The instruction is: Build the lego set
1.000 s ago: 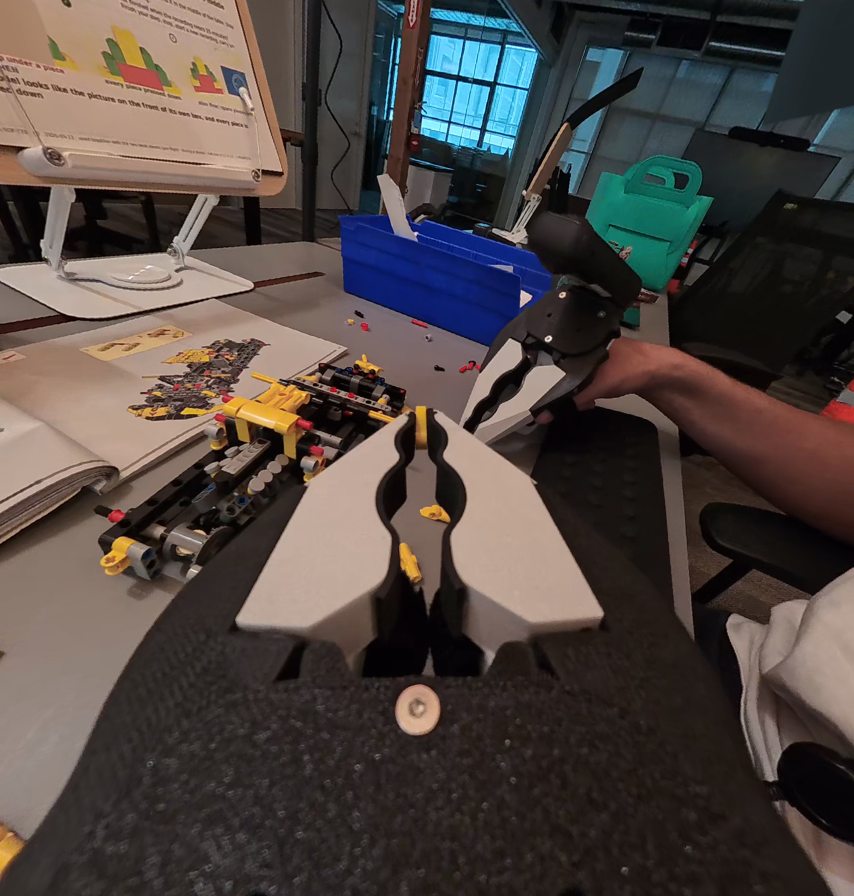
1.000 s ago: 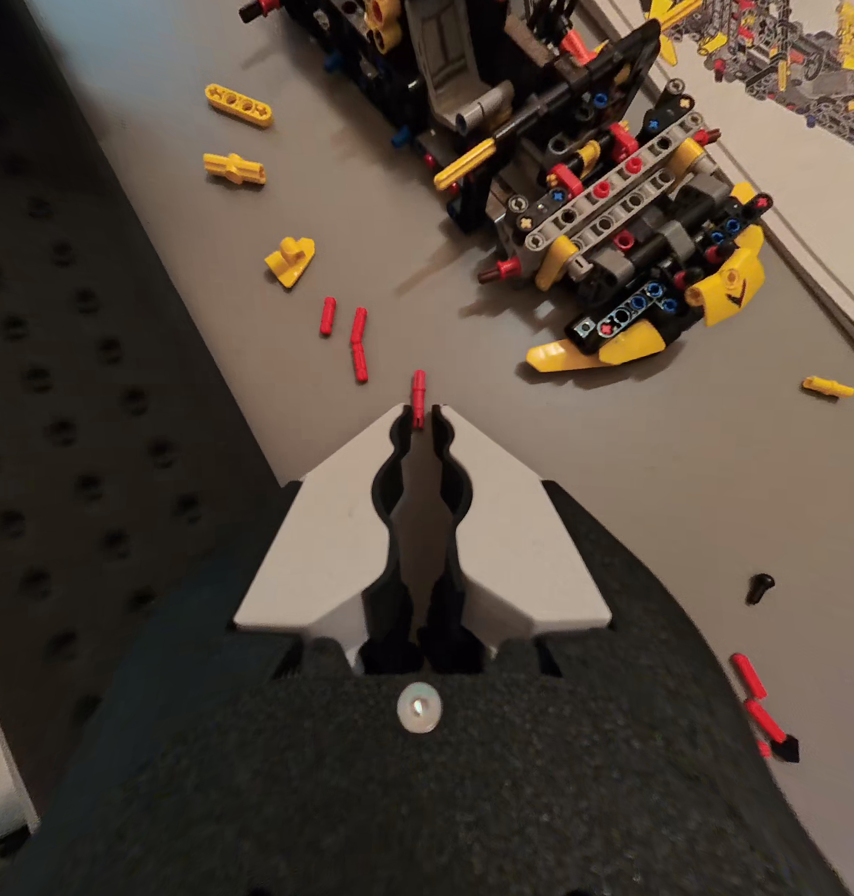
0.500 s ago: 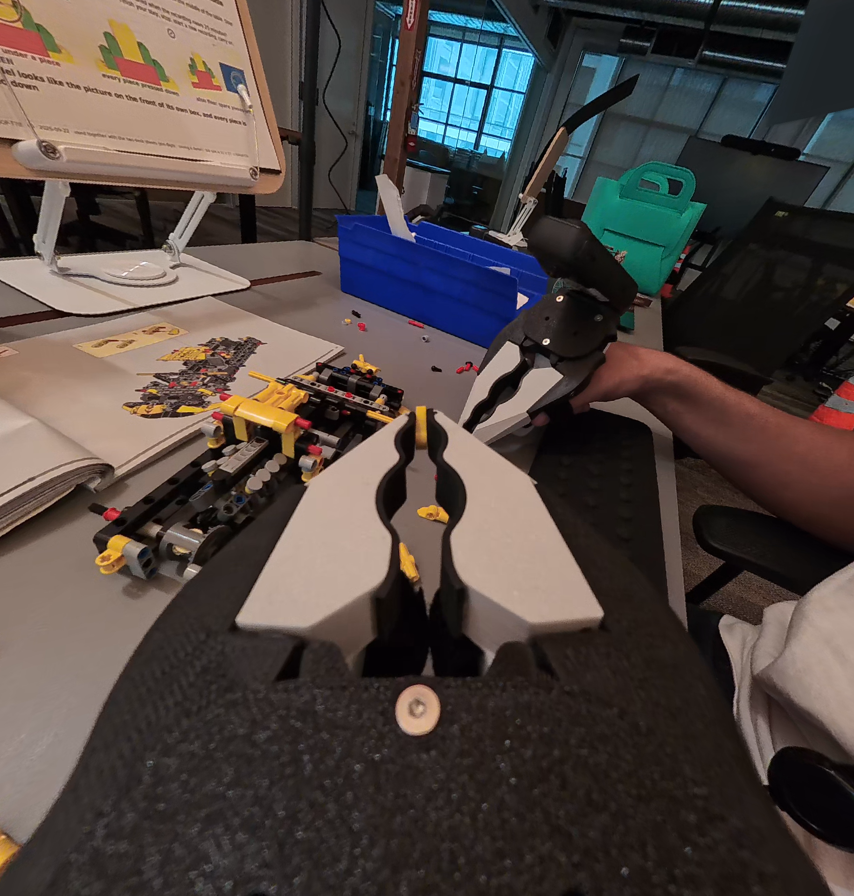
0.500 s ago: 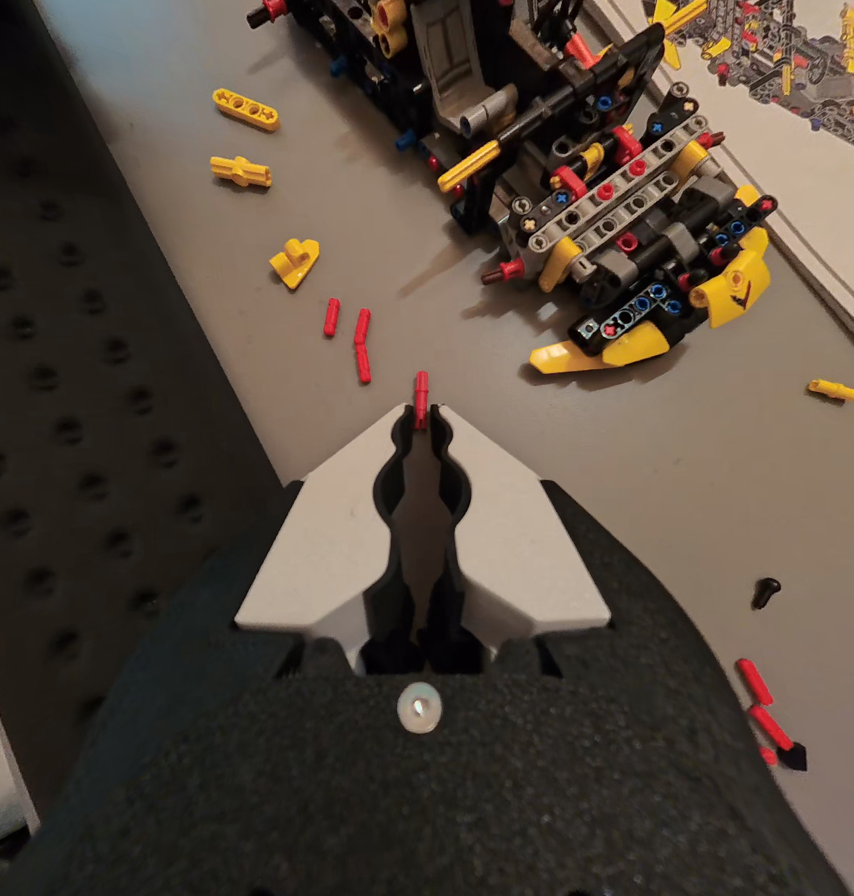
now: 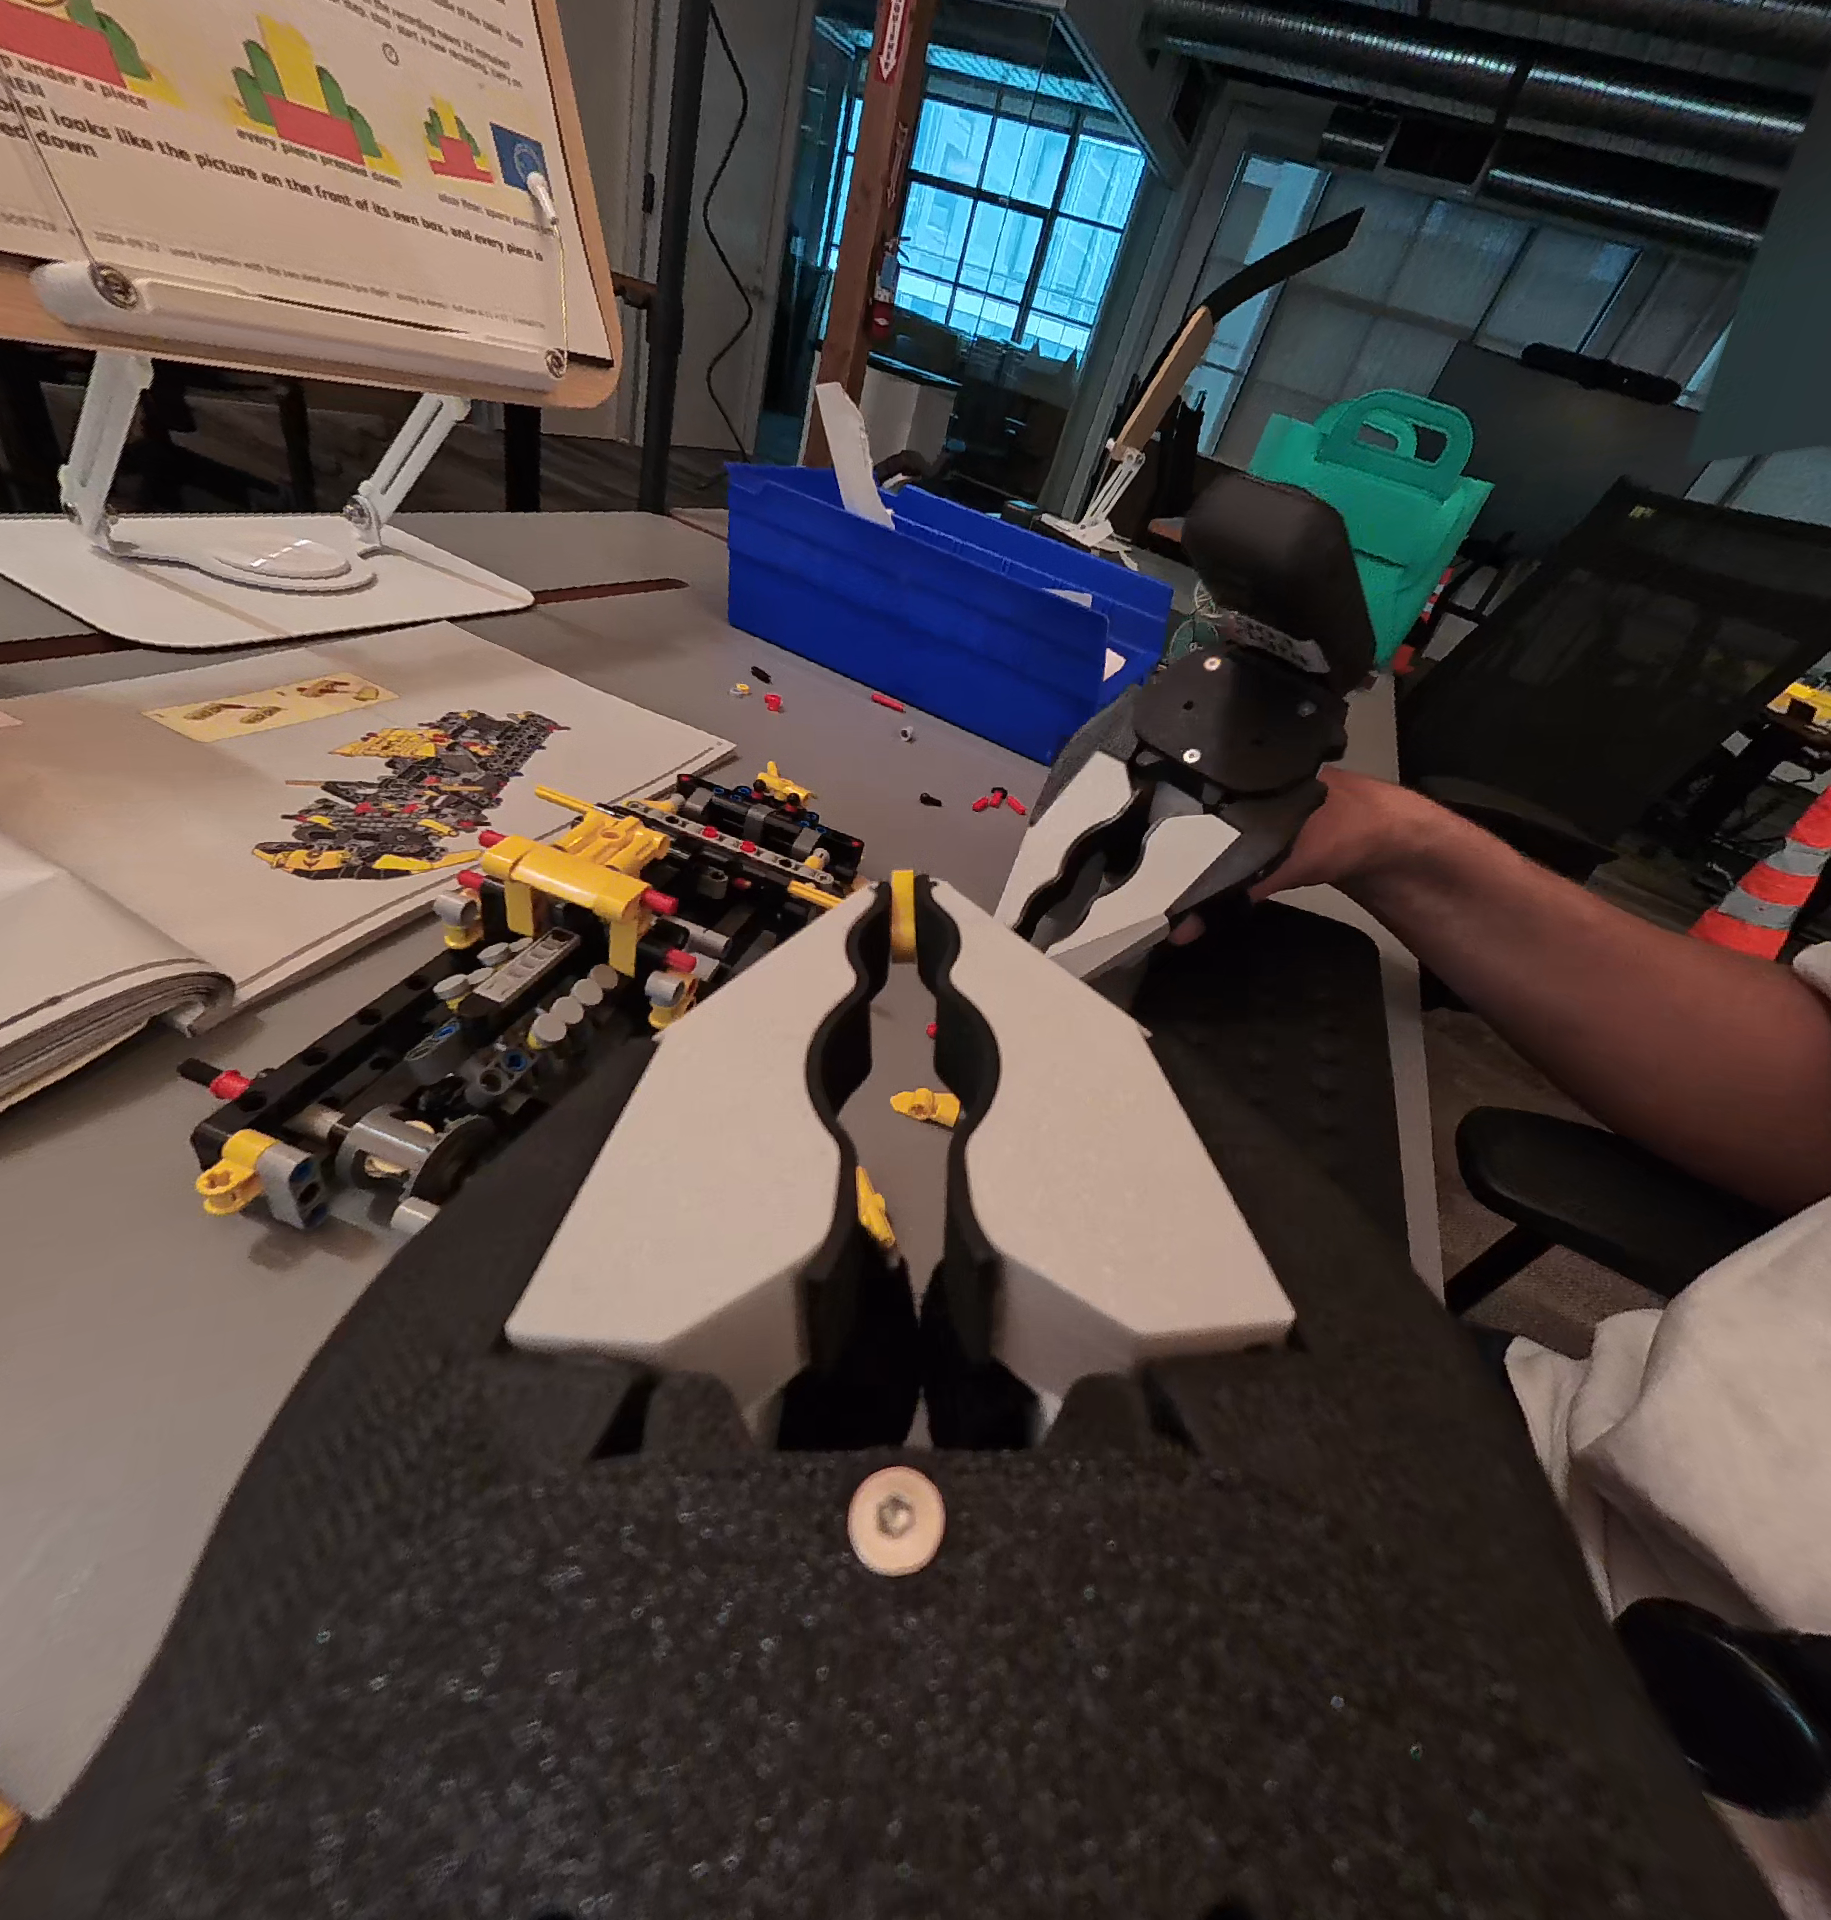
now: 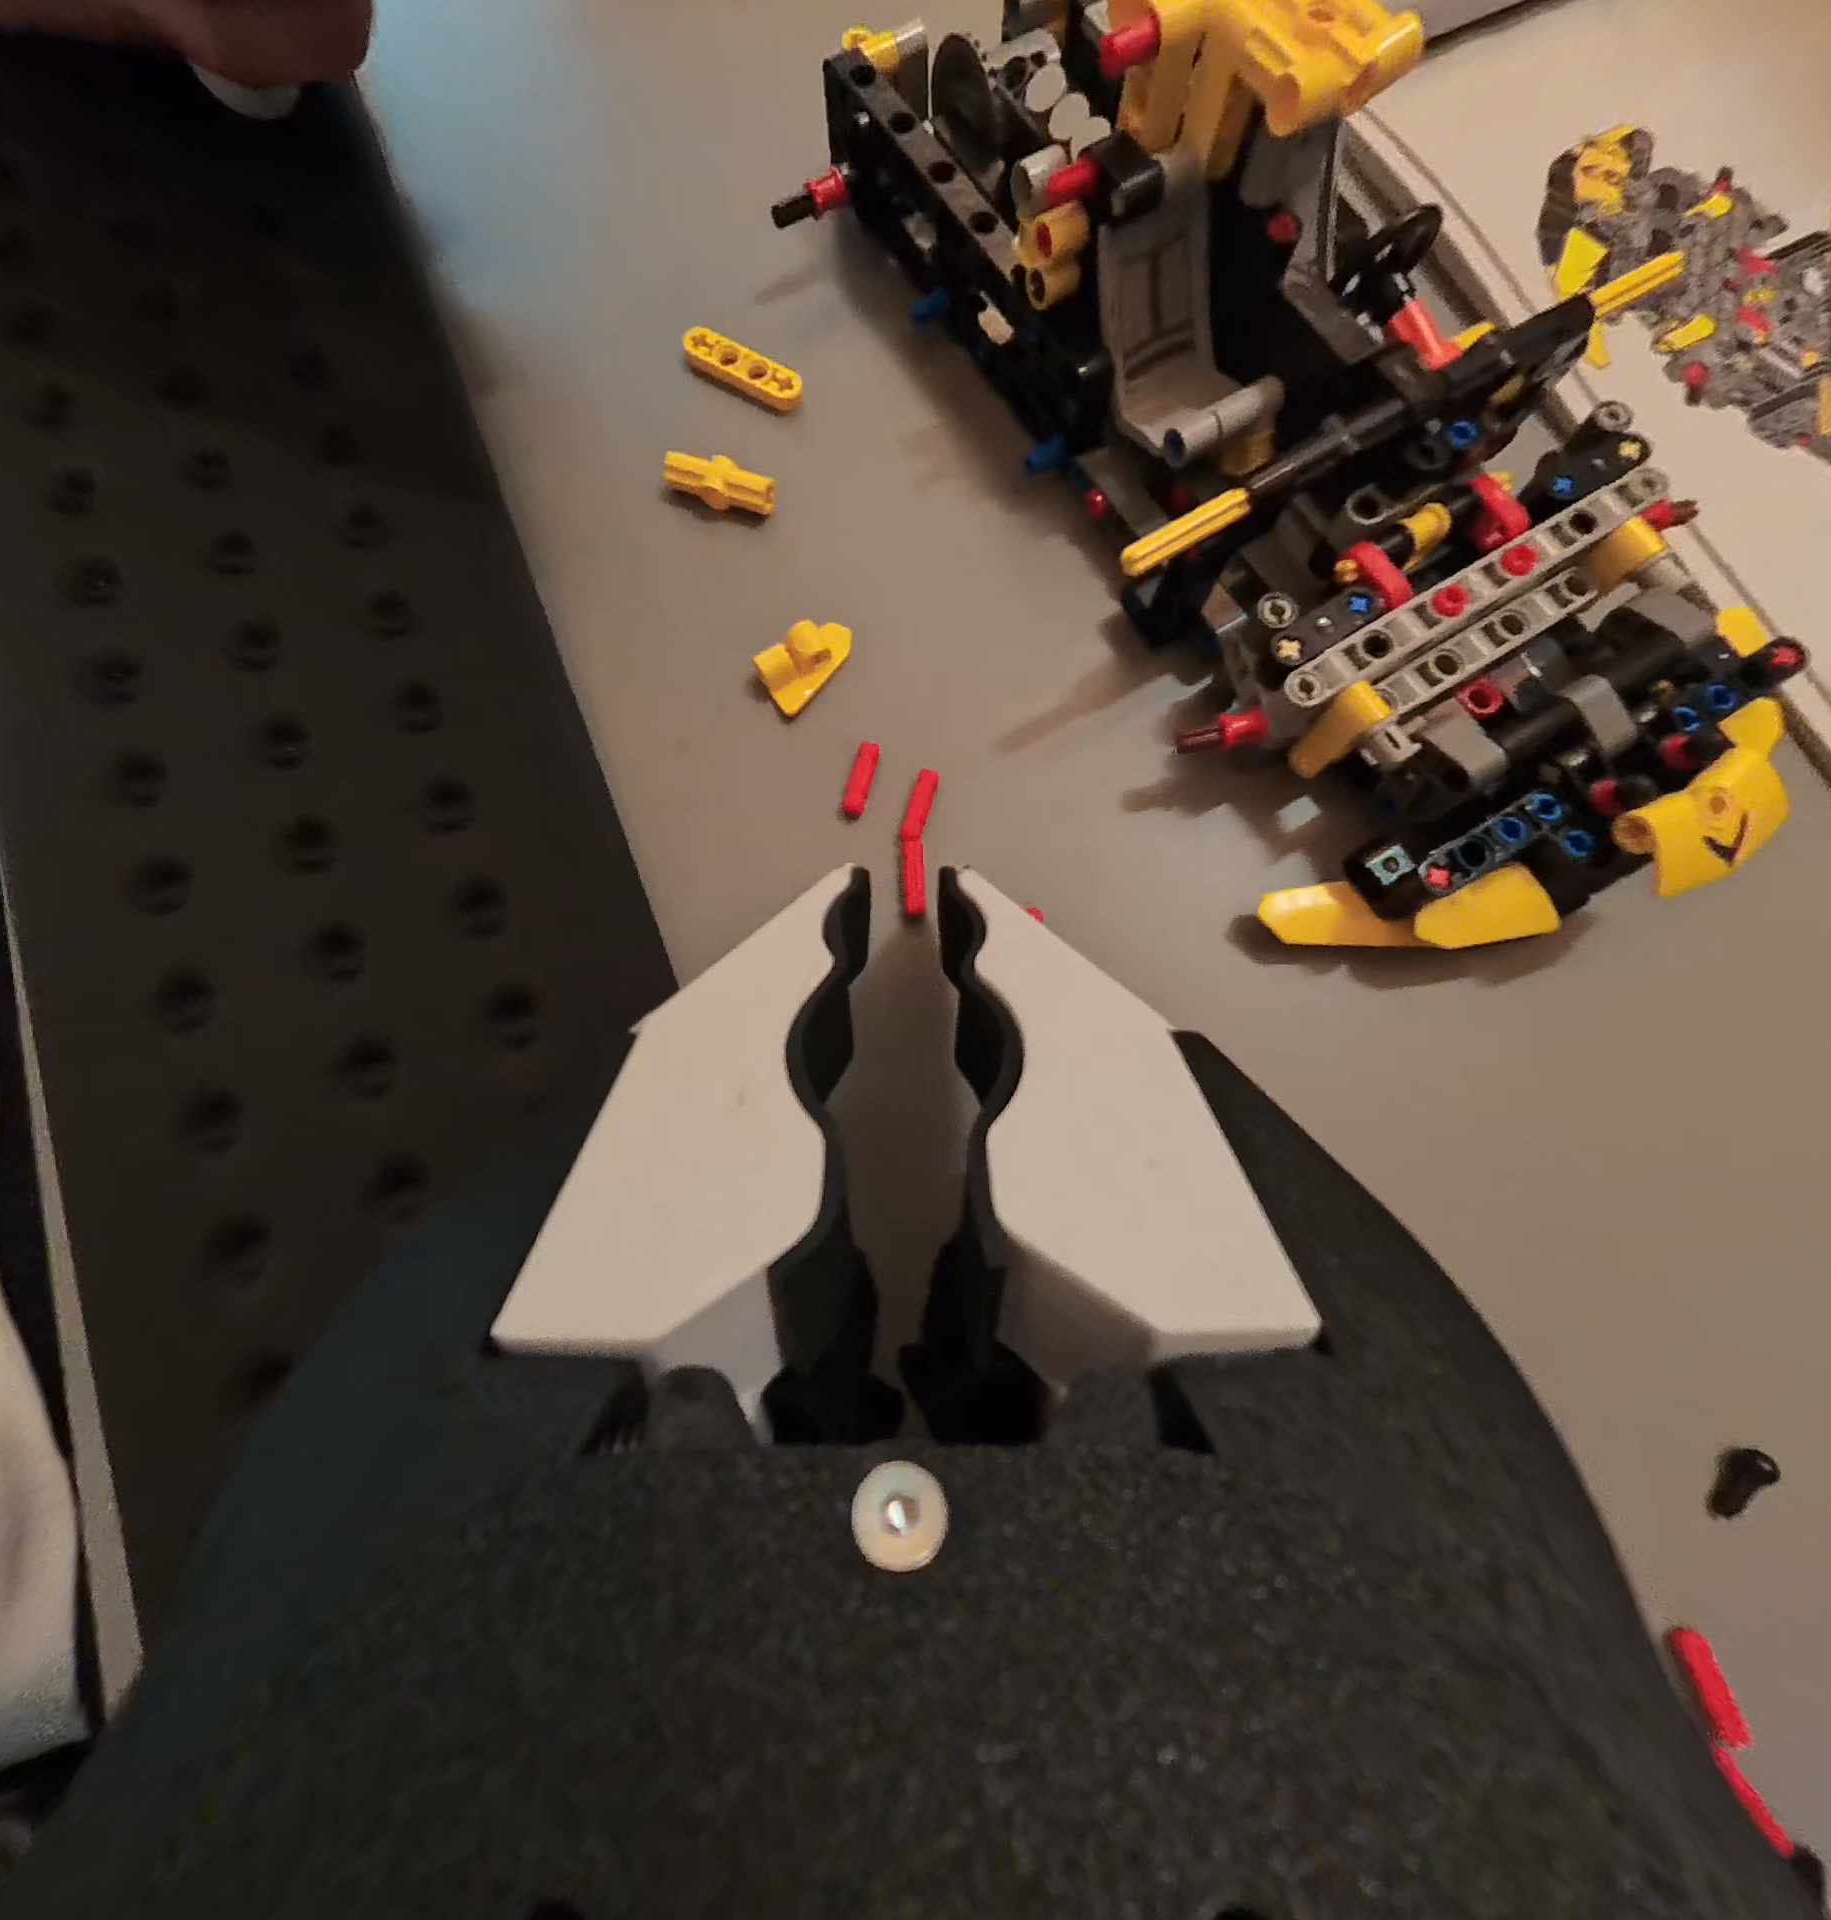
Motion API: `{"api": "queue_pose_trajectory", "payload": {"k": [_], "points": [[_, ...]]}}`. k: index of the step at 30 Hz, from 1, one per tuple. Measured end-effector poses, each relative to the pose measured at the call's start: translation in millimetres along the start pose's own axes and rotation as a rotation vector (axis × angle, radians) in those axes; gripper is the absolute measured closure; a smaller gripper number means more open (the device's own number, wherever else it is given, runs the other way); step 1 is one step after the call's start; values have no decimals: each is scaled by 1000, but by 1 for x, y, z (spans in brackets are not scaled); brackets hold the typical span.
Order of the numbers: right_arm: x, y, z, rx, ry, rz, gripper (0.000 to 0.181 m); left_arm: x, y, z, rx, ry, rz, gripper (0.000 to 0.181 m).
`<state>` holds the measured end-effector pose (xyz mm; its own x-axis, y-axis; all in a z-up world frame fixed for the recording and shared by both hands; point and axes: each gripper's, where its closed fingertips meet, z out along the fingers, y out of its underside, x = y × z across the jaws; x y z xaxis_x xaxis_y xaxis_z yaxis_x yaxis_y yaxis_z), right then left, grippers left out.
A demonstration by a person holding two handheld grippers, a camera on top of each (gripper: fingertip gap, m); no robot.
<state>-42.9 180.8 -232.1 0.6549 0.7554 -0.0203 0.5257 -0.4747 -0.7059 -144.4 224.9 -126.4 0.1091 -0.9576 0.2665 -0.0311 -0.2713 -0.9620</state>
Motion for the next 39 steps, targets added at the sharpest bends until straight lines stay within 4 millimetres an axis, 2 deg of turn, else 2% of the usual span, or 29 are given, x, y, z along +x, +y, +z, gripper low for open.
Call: {"api": "queue_pose_trajectory", "payload": {"k": [5,7,11,12,15,17,18,20,22,28,31,35,39], "points": [[2,5,10,-69,22,-35,171,0,0,0,2,2,-3,178],[0,4,12,-69,20,-42,178,0,0,0,2,5,-4,177],[1,0,13,-79,38,-56,178,-1,-2,-1,12,12,-24,178],[-2,-12,11,-16,36,-59,178,-3,-3,-2,22,14,-48,178],[-19,-83,-4,310,-6,-10,178,-11,-11,-8,79,40,-164,178],[-21,-127,-12,528,3,75,178,-13,-16,-11,113,56,-208,178],[-29,-144,-12,611,-78,141,179,-13,-17,-12,123,57,-207,178],[-42,-161,-4,662,-271,317,178,-12,-19,-13,131,44,-168,178],[-42,-173,-5,753,-382,467,179,-10,-22,-15,143,21,-105,178],[-52,-169,2,796,-658,740,180,1,-24,-16,132,-41,181,178],[-46,-167,-5,830,-623,714,180,6,-22,-15,123,-53,281,178],[-38,-168,-15,907,-610,705,180,10,-19,-11,111,-28,289,178],[-38,-168,-15,908,-669,751,179,22,-7,-5,53,-27,460,178]]}}
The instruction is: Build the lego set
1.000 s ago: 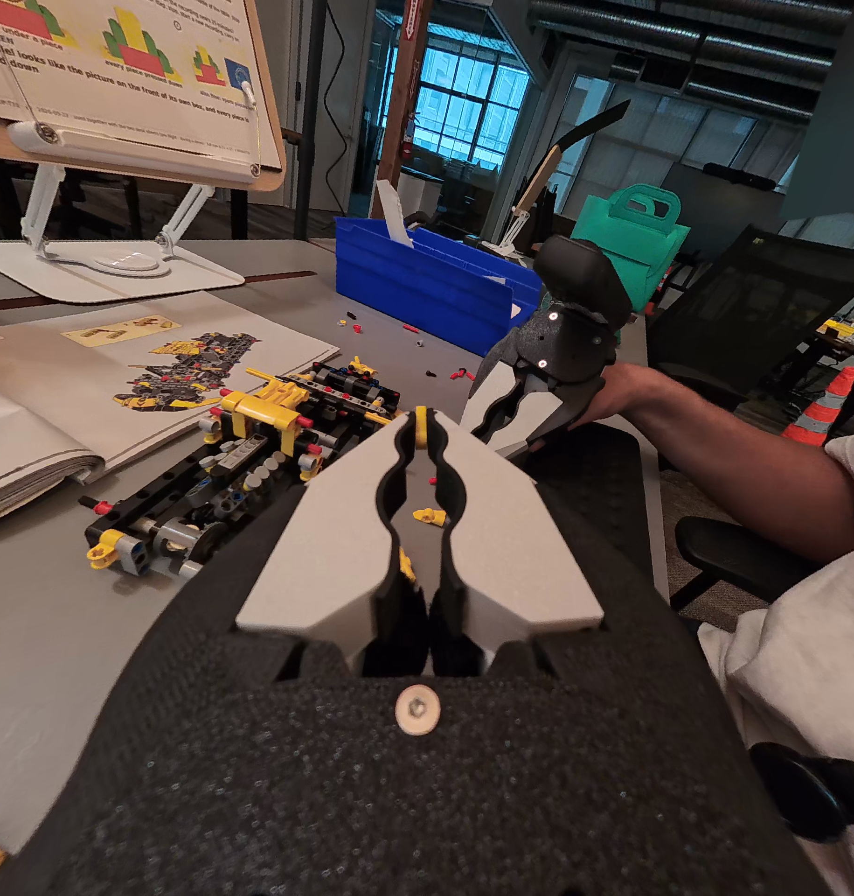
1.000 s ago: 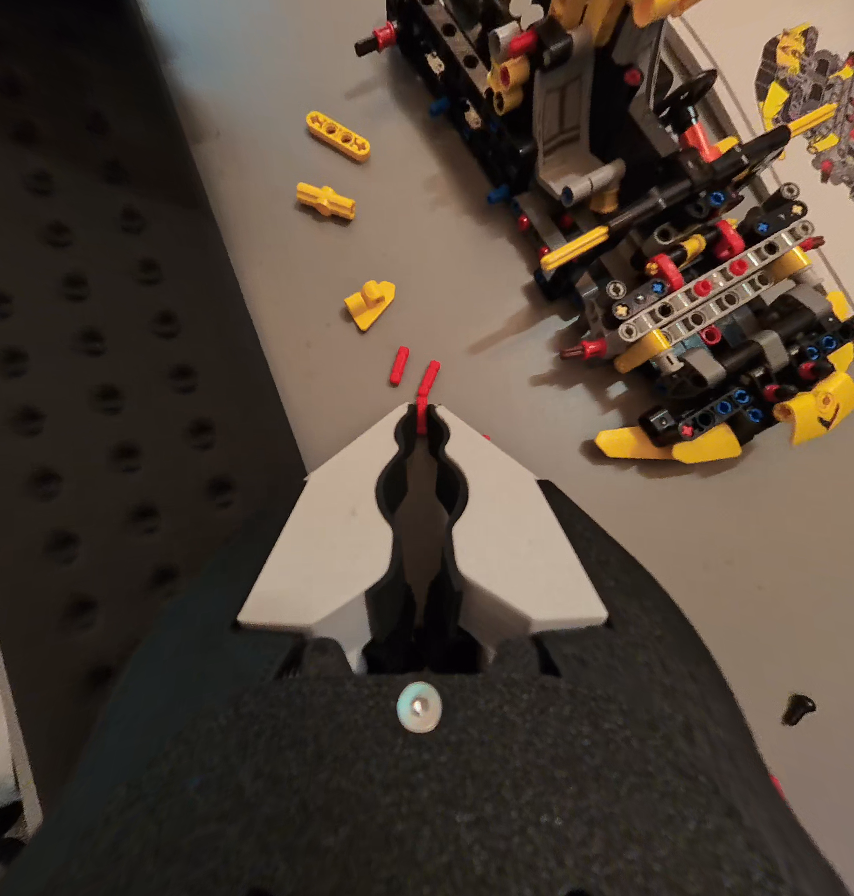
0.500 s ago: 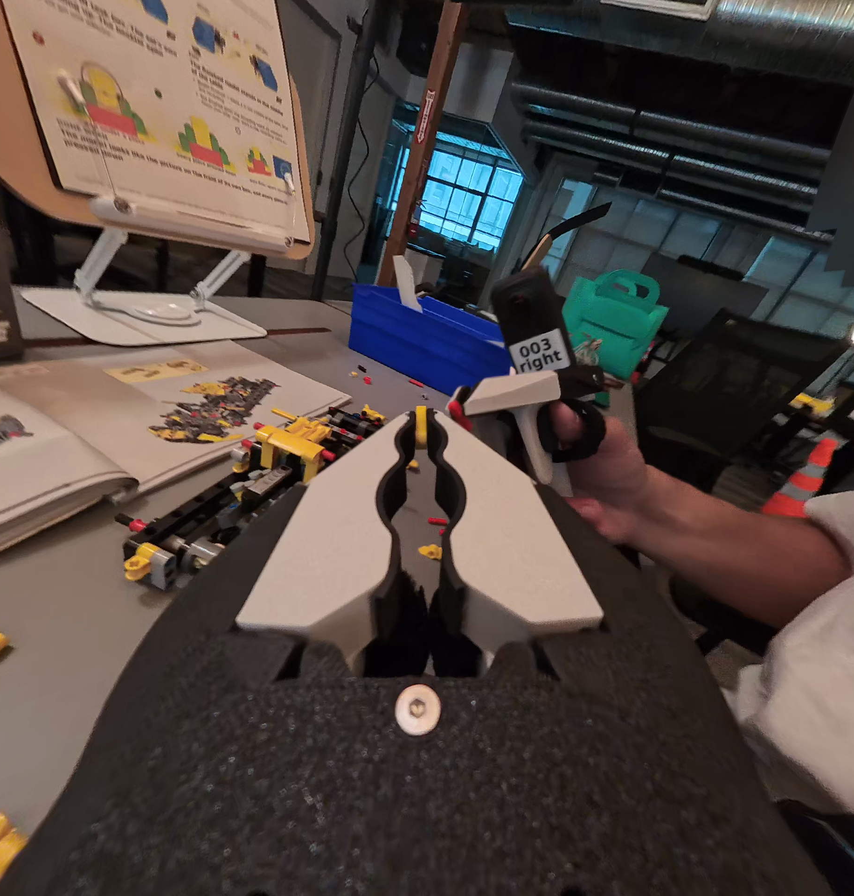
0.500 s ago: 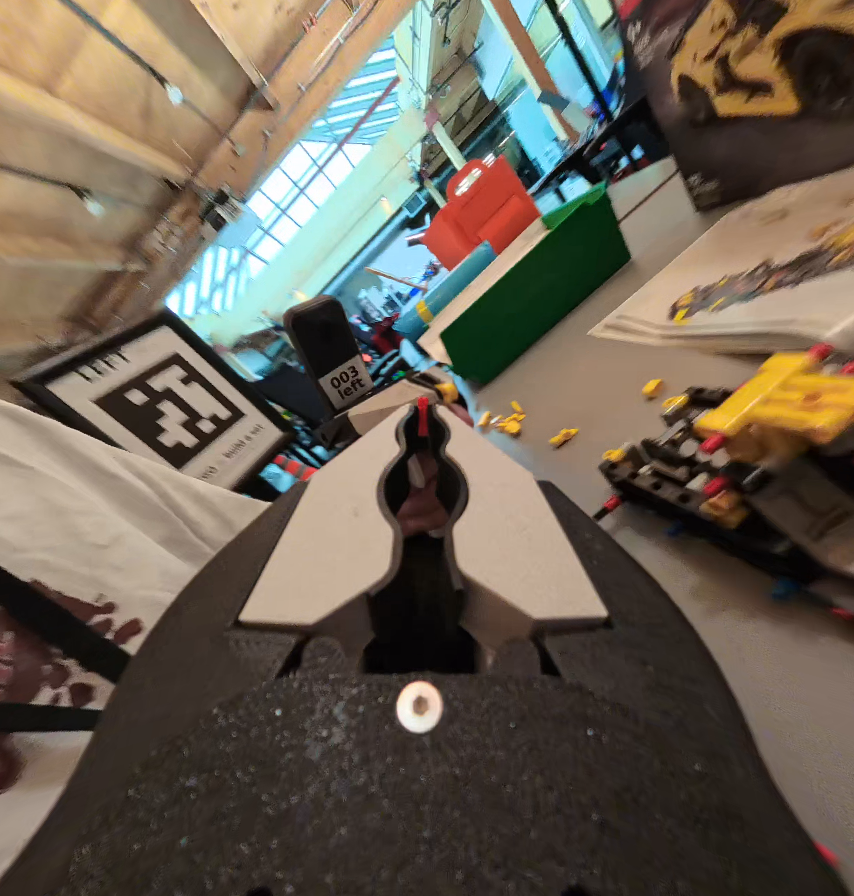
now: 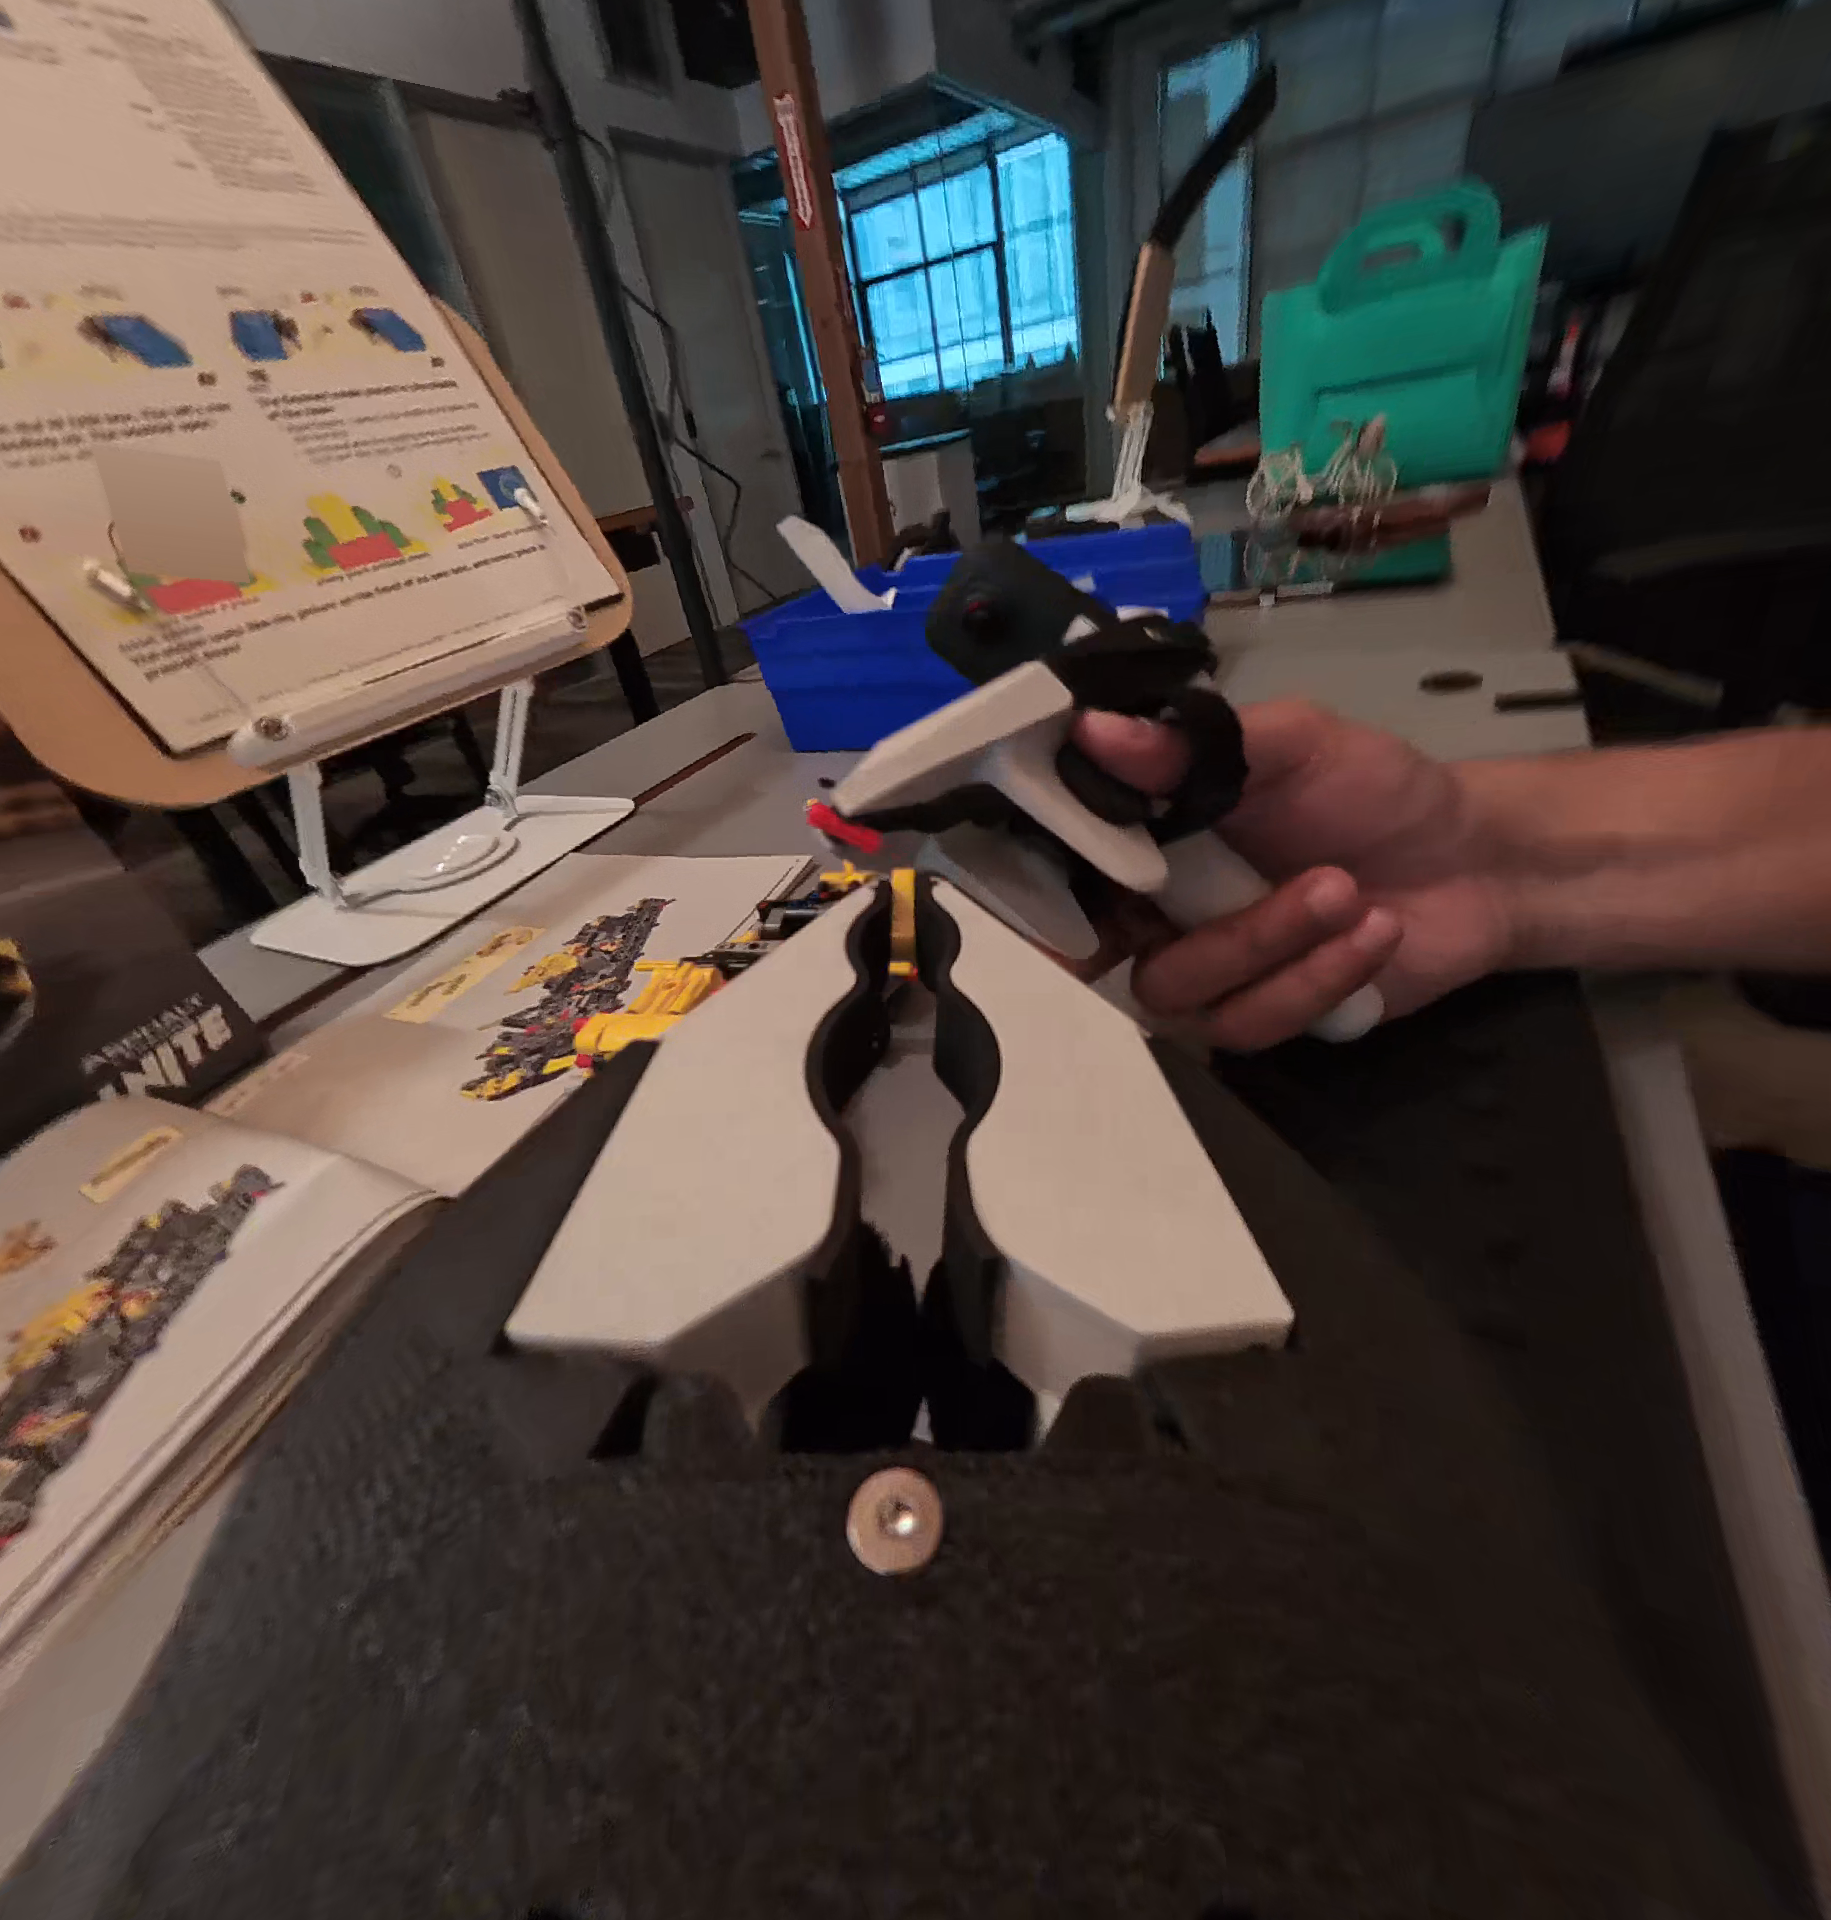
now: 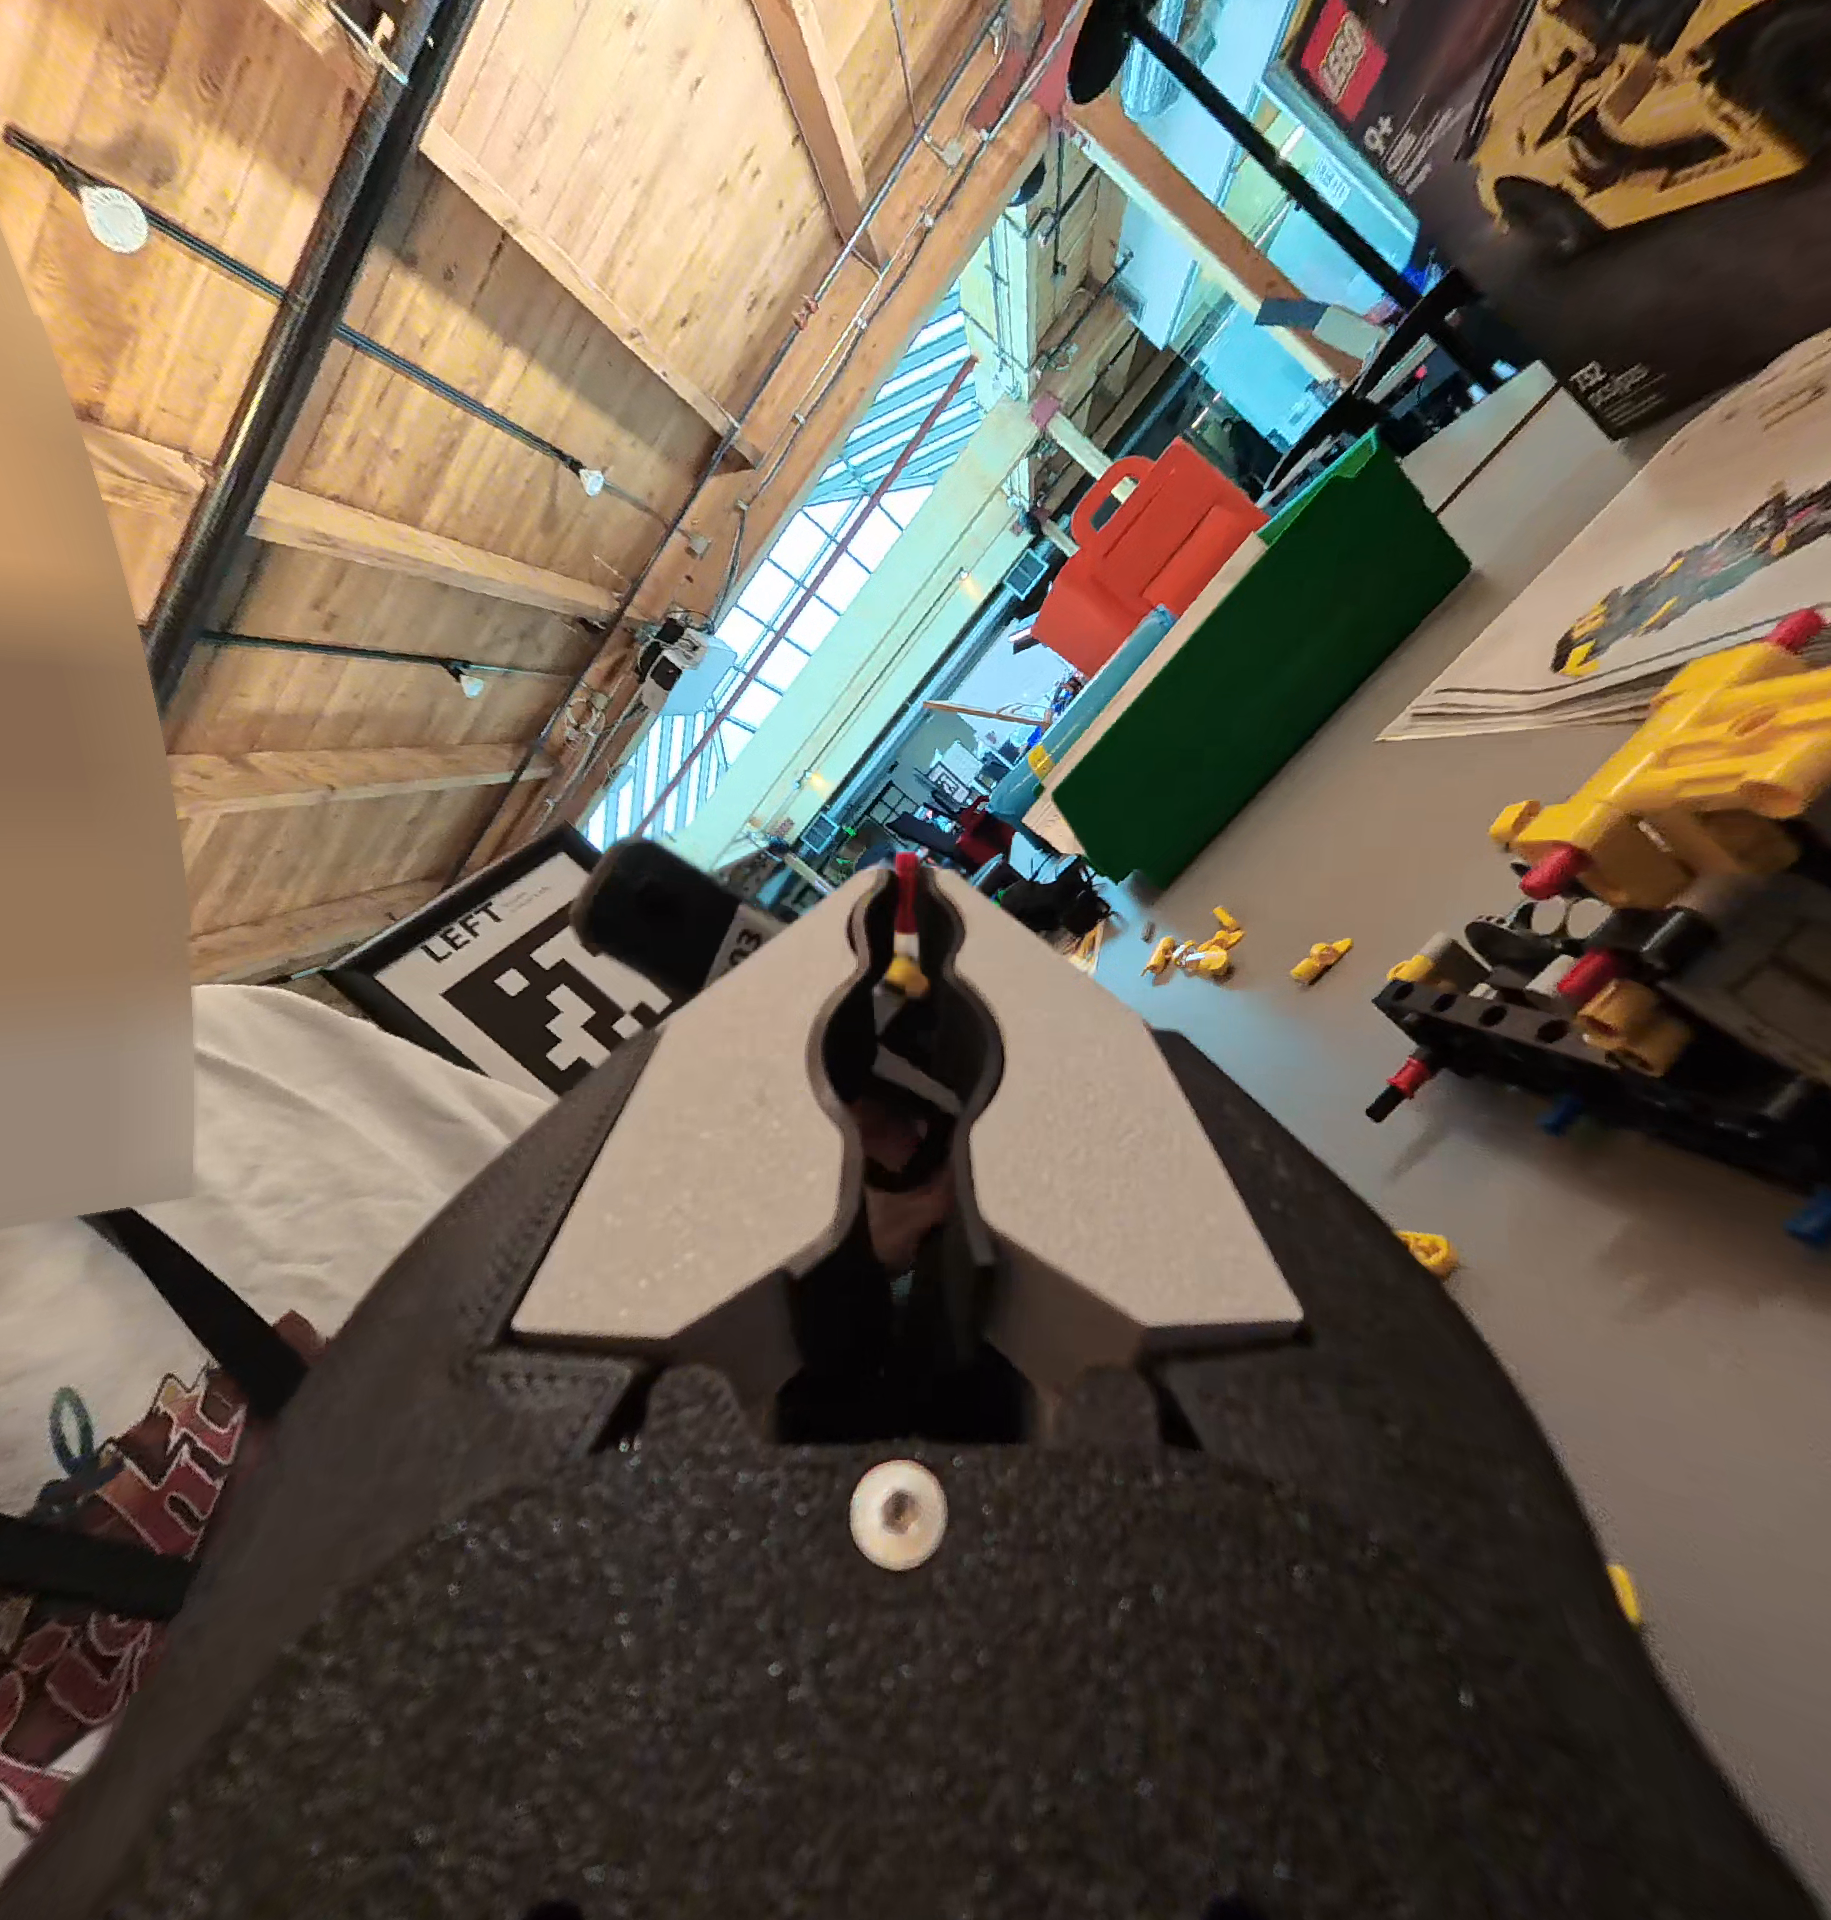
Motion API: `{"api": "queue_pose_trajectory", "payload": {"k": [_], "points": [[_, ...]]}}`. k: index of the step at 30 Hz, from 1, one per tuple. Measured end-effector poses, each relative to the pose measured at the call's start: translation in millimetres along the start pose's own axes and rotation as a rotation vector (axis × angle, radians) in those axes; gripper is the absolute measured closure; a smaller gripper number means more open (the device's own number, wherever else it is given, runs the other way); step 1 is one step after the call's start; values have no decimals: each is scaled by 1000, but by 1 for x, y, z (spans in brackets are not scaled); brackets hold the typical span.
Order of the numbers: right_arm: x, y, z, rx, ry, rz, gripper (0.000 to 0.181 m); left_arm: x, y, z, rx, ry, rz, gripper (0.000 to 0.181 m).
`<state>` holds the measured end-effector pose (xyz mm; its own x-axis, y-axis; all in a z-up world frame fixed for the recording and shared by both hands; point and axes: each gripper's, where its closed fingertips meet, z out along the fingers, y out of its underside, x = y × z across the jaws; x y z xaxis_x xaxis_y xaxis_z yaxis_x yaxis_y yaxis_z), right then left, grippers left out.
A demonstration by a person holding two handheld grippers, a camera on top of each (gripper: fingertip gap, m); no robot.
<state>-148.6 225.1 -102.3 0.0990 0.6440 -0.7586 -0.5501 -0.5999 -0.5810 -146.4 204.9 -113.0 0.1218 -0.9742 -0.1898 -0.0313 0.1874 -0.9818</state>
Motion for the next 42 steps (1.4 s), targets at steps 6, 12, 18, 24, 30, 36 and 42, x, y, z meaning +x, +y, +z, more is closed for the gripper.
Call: {"api": "queue_pose_trajectory", "payload": {"k": [6,12,18,24,30,36,42], "points": [[2,2,-1,-13,2,21,180,5,5,3,-39,-11,67,178],[2,10,3,-56,5,10,180,5,1,1,-23,-19,94,178],[2,13,5,-70,11,0,179,0,1,-2,-24,-44,125,178],[0,13,4,-75,1,-1,180,-4,5,-3,-42,-56,129,178],[1,9,2,-52,4,12,179,-5,11,-5,-68,-41,146,177],[3,12,4,-69,49,-62,180,-19,21,-4,-123,-106,121,178],[3,24,10,-135,103,-184,179,-32,22,-7,-106,-119,-56,177]]}}
